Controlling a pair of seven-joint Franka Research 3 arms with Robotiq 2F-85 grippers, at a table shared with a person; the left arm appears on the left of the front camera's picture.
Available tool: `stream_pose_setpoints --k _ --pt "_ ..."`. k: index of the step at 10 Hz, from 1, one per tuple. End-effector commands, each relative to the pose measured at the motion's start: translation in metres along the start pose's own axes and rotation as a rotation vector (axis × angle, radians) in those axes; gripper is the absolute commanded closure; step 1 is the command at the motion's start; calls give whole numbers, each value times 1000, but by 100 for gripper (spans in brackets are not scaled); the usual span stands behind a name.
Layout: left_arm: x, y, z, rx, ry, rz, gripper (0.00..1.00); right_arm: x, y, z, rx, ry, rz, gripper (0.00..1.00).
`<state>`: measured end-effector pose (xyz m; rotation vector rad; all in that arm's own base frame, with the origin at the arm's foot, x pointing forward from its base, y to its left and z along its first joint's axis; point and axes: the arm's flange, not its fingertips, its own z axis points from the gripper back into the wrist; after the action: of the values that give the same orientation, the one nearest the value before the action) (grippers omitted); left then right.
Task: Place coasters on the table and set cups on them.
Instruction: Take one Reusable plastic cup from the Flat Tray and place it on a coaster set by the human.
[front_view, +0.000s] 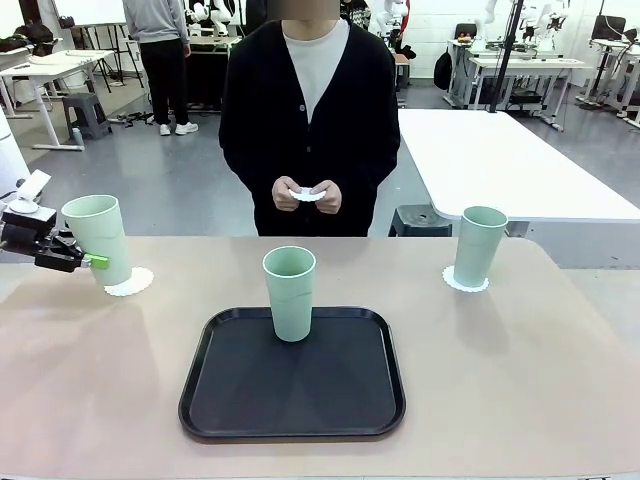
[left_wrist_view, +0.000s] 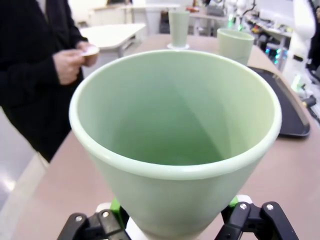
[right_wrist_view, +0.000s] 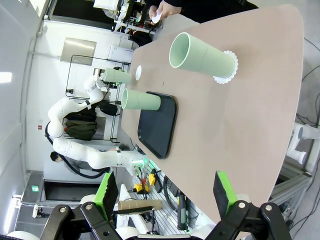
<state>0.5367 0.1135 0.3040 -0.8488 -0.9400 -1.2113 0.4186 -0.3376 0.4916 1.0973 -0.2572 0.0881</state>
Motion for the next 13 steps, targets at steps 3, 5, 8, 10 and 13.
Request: stream_pose_setpoints --k 3,5,8,10,13 --pt "0 -1 1 -13 2 -3 16 2 2 -1 8 -10 -3 0" --pt "-9 16 3 -25 -60 -34 16 2 2 -1 8 -10 -3 0" --pt "-19 43 5 -45 -127 -78 16 2 2 -1 8 -10 -3 0" --pt "-23 48 2 -52 -117 -78 16 2 2 -1 8 -10 -3 0" --pt "-26 54 -9 -66 -77 -60 16 2 2 -1 8 -10 -3 0"
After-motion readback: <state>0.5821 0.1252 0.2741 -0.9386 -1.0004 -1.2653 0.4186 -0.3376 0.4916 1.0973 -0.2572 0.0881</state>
